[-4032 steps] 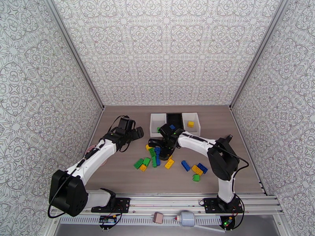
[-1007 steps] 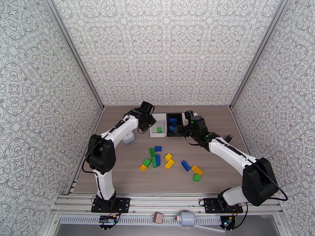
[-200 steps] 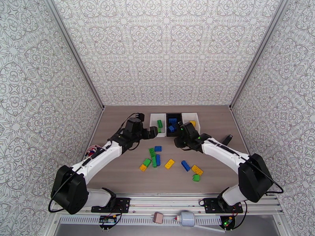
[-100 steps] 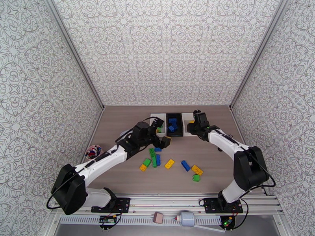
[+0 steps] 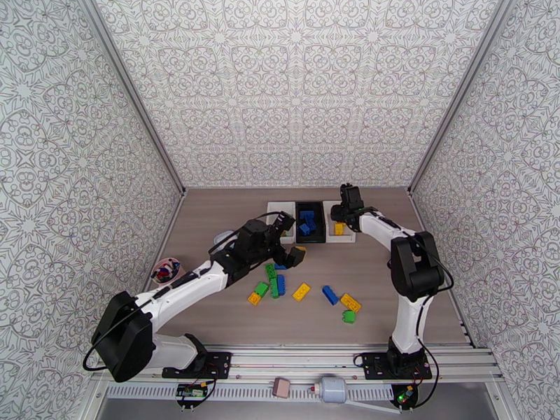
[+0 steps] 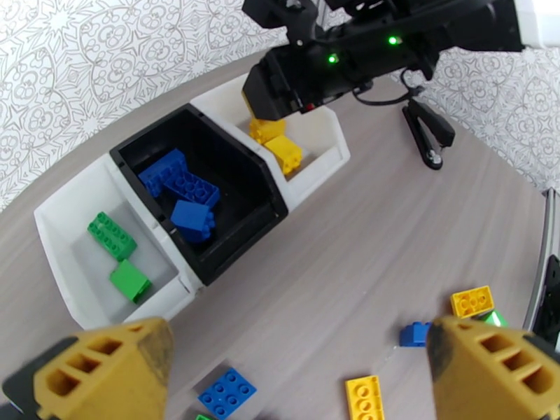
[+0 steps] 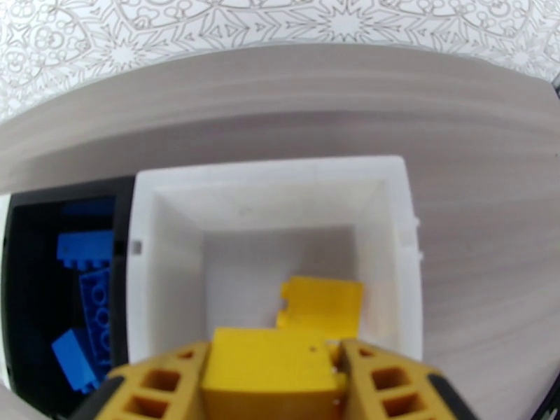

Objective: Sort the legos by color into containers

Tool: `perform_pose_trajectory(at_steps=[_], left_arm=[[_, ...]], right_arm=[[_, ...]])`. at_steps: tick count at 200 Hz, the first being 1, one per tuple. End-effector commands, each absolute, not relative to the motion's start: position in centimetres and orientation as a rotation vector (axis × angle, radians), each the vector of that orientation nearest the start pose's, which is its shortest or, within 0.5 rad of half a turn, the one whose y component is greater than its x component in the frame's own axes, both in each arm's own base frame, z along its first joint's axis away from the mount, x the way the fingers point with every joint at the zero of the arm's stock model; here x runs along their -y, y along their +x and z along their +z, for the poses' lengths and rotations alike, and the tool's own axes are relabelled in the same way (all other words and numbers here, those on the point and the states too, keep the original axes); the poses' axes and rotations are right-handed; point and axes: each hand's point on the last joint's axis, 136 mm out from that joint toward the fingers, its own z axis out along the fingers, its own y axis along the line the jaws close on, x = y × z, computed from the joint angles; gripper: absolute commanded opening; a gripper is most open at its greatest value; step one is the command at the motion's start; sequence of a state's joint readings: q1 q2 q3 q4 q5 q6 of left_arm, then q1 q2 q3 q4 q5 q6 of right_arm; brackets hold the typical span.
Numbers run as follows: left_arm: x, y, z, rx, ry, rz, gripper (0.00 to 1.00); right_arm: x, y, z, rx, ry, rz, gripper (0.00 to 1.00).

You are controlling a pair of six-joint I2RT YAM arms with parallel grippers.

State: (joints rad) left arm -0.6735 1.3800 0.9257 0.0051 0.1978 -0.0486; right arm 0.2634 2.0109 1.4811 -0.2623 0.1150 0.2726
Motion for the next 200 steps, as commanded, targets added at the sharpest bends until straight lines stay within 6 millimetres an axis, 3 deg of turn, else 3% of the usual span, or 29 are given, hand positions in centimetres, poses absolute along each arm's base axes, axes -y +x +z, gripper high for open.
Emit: perform_pose_trajectory(at_steps=[1, 29, 74, 108, 146, 178, 200], left_arm=[[29.4, 32.1, 21.4, -1.916, 0.724, -0.623, 1.0], [29.2, 32.3, 21.5, -1.913, 0.697, -0.617, 1.0], [28.2, 33.0, 21.3, -1.922, 0.648, -0.543, 1.0], [27.0, 33.2, 21.4, -1.936, 0.614, -0.482, 1.0], [24.5, 33.7, 21.3, -1.988, 0.422, -0.389, 1.0], [21.6, 33.9, 19.4, -2.167, 0.205, -0.267, 1.0], [19.9, 33.1, 16.8, -2.369, 0.055, -0.172, 1.0]], right_arm=[[-12.9, 54.3, 11.5, -2.341, 0.034, 0.147, 0.46], [-12.9, 54.1, 12.1, -2.336, 0.018, 0.149, 0.5], [-12.8, 52.8, 14.3, -2.296, -0.003, 0.168, 0.74], [-12.9, 50.5, 16.3, -2.253, -0.052, 0.216, 0.87], [-13.7, 47.3, 18.6, -2.171, -0.143, 0.291, 0.95], [-15.0, 44.5, 19.7, -2.141, -0.232, 0.343, 0.98], [-15.6, 43.1, 19.7, -2.145, -0.259, 0.392, 0.98]])
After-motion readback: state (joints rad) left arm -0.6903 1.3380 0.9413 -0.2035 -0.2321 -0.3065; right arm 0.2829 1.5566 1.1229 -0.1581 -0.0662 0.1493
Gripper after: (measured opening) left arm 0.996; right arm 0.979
